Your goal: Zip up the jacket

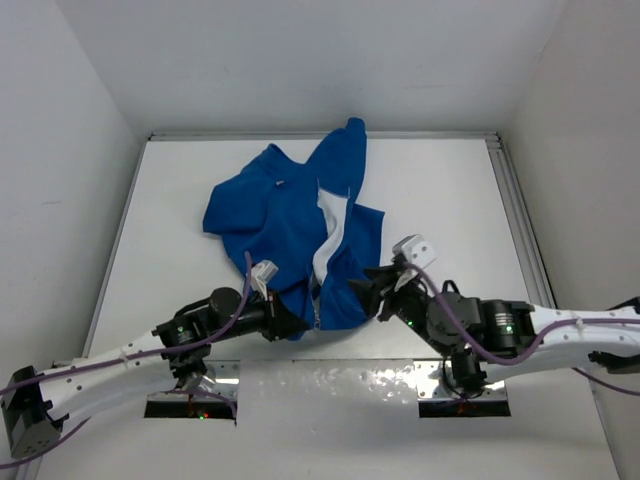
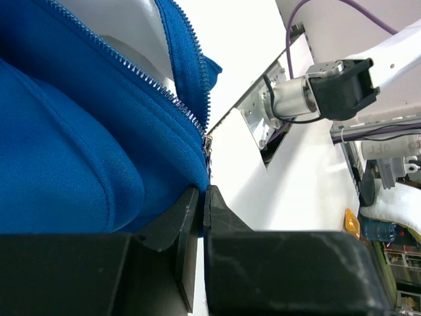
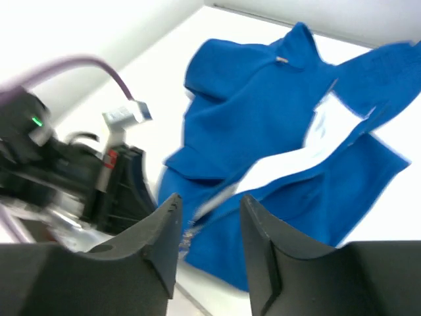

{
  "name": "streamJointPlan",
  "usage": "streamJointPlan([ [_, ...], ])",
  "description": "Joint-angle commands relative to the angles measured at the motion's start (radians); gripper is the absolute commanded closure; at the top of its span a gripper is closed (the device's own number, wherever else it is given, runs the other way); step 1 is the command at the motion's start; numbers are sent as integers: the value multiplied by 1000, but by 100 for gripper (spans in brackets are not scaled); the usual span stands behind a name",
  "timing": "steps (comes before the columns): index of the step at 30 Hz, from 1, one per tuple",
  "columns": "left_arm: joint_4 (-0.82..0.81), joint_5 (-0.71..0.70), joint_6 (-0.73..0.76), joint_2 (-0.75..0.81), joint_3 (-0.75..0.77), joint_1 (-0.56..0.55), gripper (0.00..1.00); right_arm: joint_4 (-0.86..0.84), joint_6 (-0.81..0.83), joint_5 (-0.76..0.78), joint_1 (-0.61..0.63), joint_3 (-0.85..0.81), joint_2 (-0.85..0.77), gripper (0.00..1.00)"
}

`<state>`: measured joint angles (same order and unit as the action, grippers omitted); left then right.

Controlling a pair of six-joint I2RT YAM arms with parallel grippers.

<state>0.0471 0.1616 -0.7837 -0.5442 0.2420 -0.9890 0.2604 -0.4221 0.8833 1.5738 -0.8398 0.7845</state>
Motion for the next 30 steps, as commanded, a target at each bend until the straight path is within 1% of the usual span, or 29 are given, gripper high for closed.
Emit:
streamJointPlan([
  [1,-82,-2,14,-7,40,-11,100,19,-122,8,374,-8,-7,59],
  [2,-92,-2,12,-3,39,-11,100,36,-151,-12,376,-22,-5,58],
  [4,-93,-4,17,-2,48,-11,100,49,-201,-125,374,-31,4,55],
  [6,-90,-2,20,-3,57,-11,100,80,-243,-176,373,-70,21,54],
  [8,-102,1,15,-5,52,-11,100,82,-311,-172,374,-85,38,52],
  [10,-105,3,17,-10,59,-11,100,76,-396,-103,350,-67,41,53],
  [12,-110,4,18,-11,57,-11,100,56,-435,-101,284,-35,13,53],
  [13,-124,9,14,-10,48,-11,100,56,-440,-106,165,-3,1,52],
  [15,-144,19,3,-8,37,-11,100,60,-437,-154,15,27,-13,44],
  [16,-145,26,1,-11,39,-11,100,60,-435,-214,-153,30,-4,42],
  [17,-142,27,6,-19,43,-11,100,37,-422,-397,-240,24,34,38],
  [18,-142,30,6,-20,45,-11,100,8,-399,-520,-314,12,63,34],
  [19,-147,33,4,-20,42,-11,100,-24,-373,-650,-436,-20,99,30],
  [20,-147,33,3,-17,40,-11,100,-59,-359,-744,-478,-42,136,27],
  [21,-148,33,1,-11,39,-11,100,-87,-321,-858,-501,-60,189,24],
  [22,-142,30,1,-7,39,-11,100,-131,-296,-942,-538,-79,209,19],
  [23,-138,27,0,6,37,-10,100,-171,-285,-1052,-563,-91,229,17],
  [24,-132,26,0,13,40,-11,100,-202,-309,-1172,-575,-111,264,14],
  [25,-121,20,0,24,40,-11,100,-208,-313,-1208,-575,-160,275,14],
  [27,-116,19,0,29,40,-11,100,-239,-336,-1270,-575,-170,286,15],
  [28,-110,21,3,27,46,-11,100,-239,-346,-1279,-575,-176,294,21],
  [30,-110,27,6,26,48,-11,100,-250,-357,-1360,-577,-170,312,22],
])
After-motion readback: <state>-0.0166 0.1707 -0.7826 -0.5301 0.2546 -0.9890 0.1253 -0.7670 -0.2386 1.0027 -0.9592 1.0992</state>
